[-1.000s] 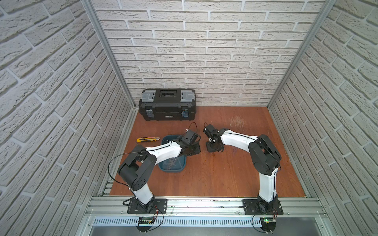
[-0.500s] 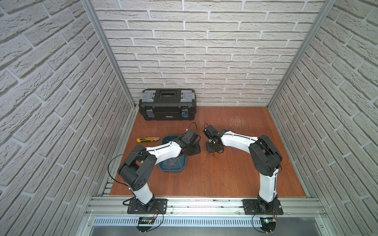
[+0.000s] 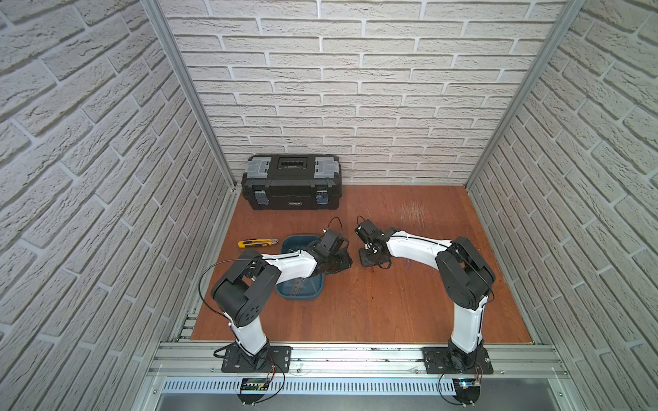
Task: Put the scattered rulers into the storage box
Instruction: Pick up the ruler from the center of the board.
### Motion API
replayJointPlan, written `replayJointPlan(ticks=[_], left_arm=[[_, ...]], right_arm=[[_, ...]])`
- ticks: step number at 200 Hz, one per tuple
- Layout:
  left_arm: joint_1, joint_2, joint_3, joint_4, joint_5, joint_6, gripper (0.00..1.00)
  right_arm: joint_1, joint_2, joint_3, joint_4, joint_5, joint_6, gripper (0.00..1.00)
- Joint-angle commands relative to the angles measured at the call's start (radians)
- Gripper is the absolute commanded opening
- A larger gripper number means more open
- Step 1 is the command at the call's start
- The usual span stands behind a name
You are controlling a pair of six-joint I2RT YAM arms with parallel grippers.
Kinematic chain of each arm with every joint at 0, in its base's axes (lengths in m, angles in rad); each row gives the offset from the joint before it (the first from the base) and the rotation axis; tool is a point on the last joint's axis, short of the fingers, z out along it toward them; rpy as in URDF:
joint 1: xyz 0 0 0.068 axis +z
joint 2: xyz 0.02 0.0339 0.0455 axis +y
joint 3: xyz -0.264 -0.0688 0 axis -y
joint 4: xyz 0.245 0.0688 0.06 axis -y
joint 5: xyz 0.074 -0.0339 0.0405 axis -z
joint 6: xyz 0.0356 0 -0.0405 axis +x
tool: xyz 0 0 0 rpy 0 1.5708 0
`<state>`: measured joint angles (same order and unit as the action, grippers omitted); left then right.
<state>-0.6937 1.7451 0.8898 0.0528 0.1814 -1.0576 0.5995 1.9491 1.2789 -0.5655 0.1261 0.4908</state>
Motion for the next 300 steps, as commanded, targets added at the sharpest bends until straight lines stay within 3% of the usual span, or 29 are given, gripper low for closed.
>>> replayJointPlan(ticks=[1,154,190,217,251,300], left_arm=[[0.005,0.050,-0.007,0.110,0.039,-0.038,0.38],[-0.032,0.191,0.052,0.176,0.083,-0.096,0.34],[-0.033,0.200,0.065,0.181,0.095,-0.102,0.26],[-0.034,0.203,0.075,0.189,0.107,-0.111,0.15],[-0.032,0.199,0.093,0.185,0.112,-0.119,0.00],[-0.030,0.158,0.125,0.114,0.112,-0.097,0.00]], right_arm=[[-0.007,0.036,-0.052,-0.062,-0.044,0.009,0.18],[-0.067,0.004,-0.133,0.030,-0.175,0.043,0.17],[-0.082,-0.007,-0.156,0.057,-0.205,0.054,0.17],[-0.087,-0.040,-0.169,0.068,-0.208,0.055,0.18],[-0.089,-0.140,-0.180,0.060,-0.198,0.046,0.29],[-0.109,-0.345,-0.160,-0.057,-0.132,0.004,0.36]])
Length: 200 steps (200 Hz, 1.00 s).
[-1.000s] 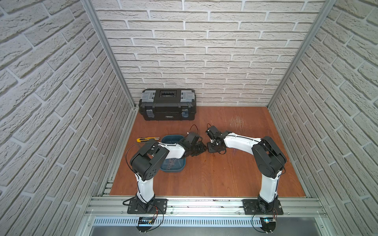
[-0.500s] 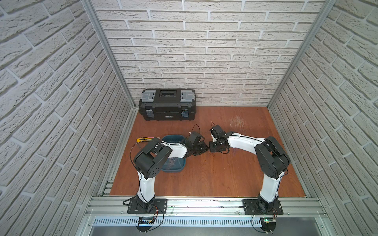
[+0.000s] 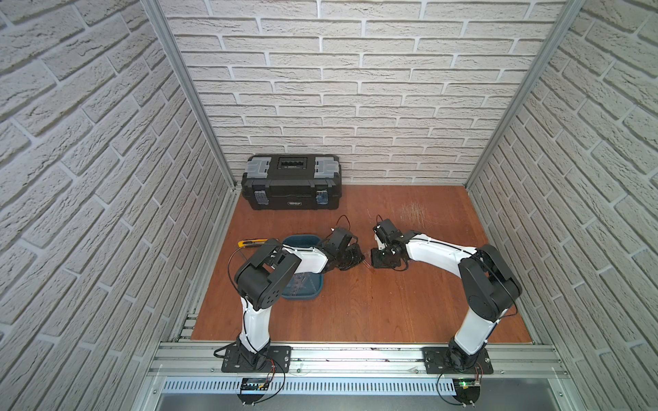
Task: Put the scattered rulers into the storage box
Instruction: Pick up the ruler from the center of the board.
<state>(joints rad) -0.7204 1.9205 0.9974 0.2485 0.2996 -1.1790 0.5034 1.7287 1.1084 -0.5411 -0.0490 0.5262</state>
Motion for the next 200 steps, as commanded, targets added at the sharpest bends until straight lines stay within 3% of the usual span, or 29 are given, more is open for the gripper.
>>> replayJointPlan(ticks=[1,39,82,118,156,200], left_arm=[[-0.004,-0.019,0.019,-0.085,-0.007,0.027,0.00],[-0.017,-0.137,0.090,-0.305,-0.073,0.136,0.00],[-0.050,-0.320,0.190,-0.646,-0.239,0.286,0.00],[-0.037,-0.512,0.161,-0.849,-0.345,0.326,0.00],[0.033,-0.689,0.084,-1.012,-0.374,0.332,0.00],[0.093,-0.752,0.029,-1.141,-0.393,0.358,0.00]], right_arm=[[-0.013,-0.129,0.010,-0.085,0.044,-0.032,0.36],[-0.054,-0.285,0.005,-0.138,0.067,-0.055,0.42],[-0.067,-0.283,0.015,-0.129,0.038,-0.060,0.42],[-0.068,-0.241,0.003,-0.067,-0.037,-0.029,0.40],[-0.065,-0.219,0.022,-0.048,-0.064,-0.025,0.40],[-0.062,-0.208,0.033,-0.049,-0.073,-0.031,0.40]])
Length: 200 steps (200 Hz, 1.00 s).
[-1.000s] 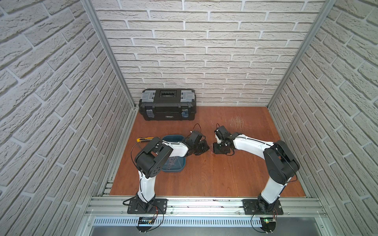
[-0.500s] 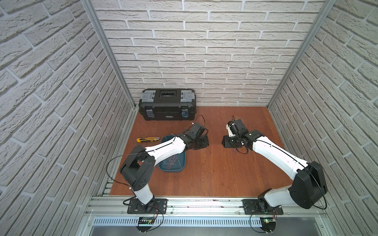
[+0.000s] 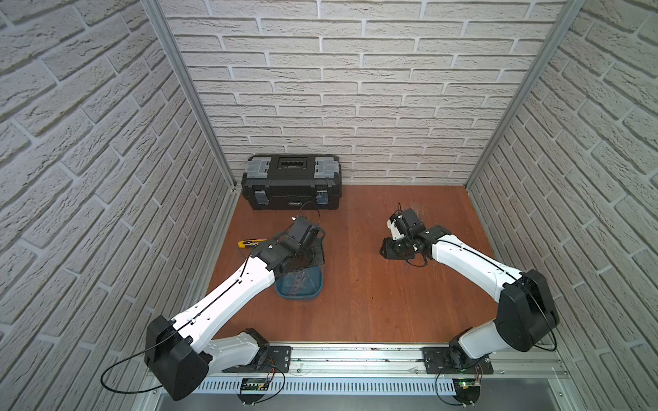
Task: Put the scattered rulers into the storage box
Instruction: Pick up the ruler from the center of the board, then place the ruler in the storage box.
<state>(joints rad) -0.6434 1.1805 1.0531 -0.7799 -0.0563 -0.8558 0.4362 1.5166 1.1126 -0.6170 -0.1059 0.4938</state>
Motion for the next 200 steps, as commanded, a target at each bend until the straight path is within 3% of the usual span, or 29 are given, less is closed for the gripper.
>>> replayJointPlan(ticks=[1,51,98,110,144,200], left_arm=[[0.017,-0.011,-0.027,-0.114,-0.038,0.037,0.00],[0.020,0.074,0.007,-0.210,-0.133,0.055,0.00],[0.010,0.162,0.090,-0.336,-0.288,0.052,0.02],[0.002,0.184,0.108,-0.357,-0.334,0.051,0.08],[-0.025,0.227,0.120,-0.324,-0.348,0.045,0.38],[-0.041,0.234,0.165,-0.269,-0.327,0.065,0.38]], right_arm=[[0.005,0.005,0.029,0.026,-0.017,0.001,0.40],[0.004,0.005,0.026,0.021,-0.011,-0.003,0.40],[0.004,0.005,0.021,0.020,-0.013,0.000,0.40],[0.004,0.005,0.020,0.022,-0.013,0.003,0.40],[0.005,0.004,0.020,0.022,-0.013,0.005,0.40],[0.005,-0.009,0.021,0.002,0.012,-0.009,0.40]])
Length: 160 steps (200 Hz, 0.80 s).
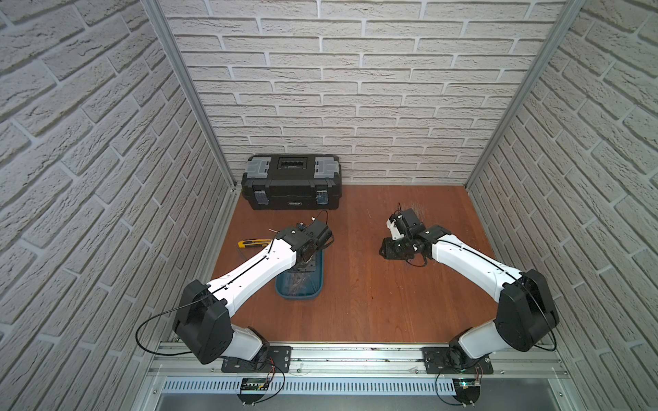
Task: Put the scattered rulers into the storage box
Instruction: Place the ruler in the storage box.
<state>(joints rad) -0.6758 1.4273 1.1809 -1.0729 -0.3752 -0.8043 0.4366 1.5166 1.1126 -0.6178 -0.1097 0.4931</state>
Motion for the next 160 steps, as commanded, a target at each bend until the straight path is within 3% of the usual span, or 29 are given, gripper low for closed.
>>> replayJointPlan(ticks=[1,67,106,160], left_arm=[[-0.008,-0.013,0.037,0.025,-0.006,0.015,0.38],[-0.011,-0.009,0.034,0.233,0.227,0.015,0.38],[-0.018,0.062,0.043,0.370,0.358,-0.004,0.38],[-0.054,0.169,0.083,0.468,0.422,-0.026,0.36]], right_arm=[[0.004,-0.009,0.020,0.003,0.016,-0.008,0.40],[-0.034,0.026,0.024,-0.019,0.113,-0.013,0.40],[-0.088,0.071,0.029,-0.017,0.161,-0.014,0.47],[-0.156,0.158,0.041,0.019,0.189,-0.007,0.55]])
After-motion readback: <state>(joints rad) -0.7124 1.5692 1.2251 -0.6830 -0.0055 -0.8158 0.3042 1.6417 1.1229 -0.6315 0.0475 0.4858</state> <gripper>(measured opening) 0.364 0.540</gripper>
